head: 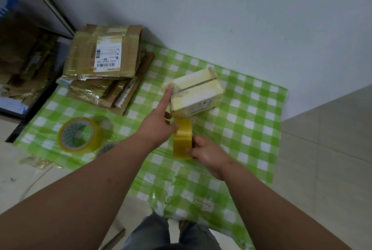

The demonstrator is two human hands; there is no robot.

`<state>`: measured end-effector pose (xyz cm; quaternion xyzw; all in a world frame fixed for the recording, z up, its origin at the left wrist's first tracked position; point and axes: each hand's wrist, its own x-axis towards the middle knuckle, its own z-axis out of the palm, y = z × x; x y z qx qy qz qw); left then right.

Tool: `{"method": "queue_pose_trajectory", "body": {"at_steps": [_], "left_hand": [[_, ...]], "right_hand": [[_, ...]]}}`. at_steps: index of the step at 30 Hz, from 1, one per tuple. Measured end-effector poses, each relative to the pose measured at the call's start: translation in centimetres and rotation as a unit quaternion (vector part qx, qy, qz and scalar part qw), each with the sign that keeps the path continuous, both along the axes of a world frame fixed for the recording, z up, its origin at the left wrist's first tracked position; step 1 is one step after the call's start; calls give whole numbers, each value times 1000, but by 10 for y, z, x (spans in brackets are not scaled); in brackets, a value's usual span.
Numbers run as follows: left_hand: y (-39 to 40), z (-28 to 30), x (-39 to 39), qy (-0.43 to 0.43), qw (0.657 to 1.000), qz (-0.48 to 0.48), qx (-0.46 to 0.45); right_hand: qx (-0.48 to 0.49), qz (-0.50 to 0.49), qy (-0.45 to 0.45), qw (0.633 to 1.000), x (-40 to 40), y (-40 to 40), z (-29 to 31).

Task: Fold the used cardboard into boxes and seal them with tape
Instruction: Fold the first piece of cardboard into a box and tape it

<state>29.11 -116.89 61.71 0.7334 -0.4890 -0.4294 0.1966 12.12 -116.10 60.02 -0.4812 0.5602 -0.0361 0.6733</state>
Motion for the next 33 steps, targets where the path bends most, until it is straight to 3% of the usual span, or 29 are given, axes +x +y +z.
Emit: {"method": "queue_pose_trajectory", "body": {"at_steps": [10,15,17,19,22,24,29,33], "left_hand": [[2,2,-16,31,997,64,-20],[2,1,-15,52,996,72,-21],[2,2,-16,57,995,77,-19],[3,2,-17,55,995,86,-18],[5,0,-19,55,992,111,-22],[7,-4,-18,74,986,149,-19],[10,-11,-19,154,954,256,-8],[9,-15,-24,175,930,323,0]], "right_hand": [[31,1,8,999,-10,-9,-3],[-59,-7,56,997,-21,-14,-4],[-138,6,139,981,-28,-16,-11],[-210,93,241,943,-38,-17,-22],[-232,261,342,872,-49,-12,-34],[-246,314,362,842,-54,-8,-39],[-276,331,367,824,-55,-11,-44],[-246,327,349,843,-51,-17,-42]]}}
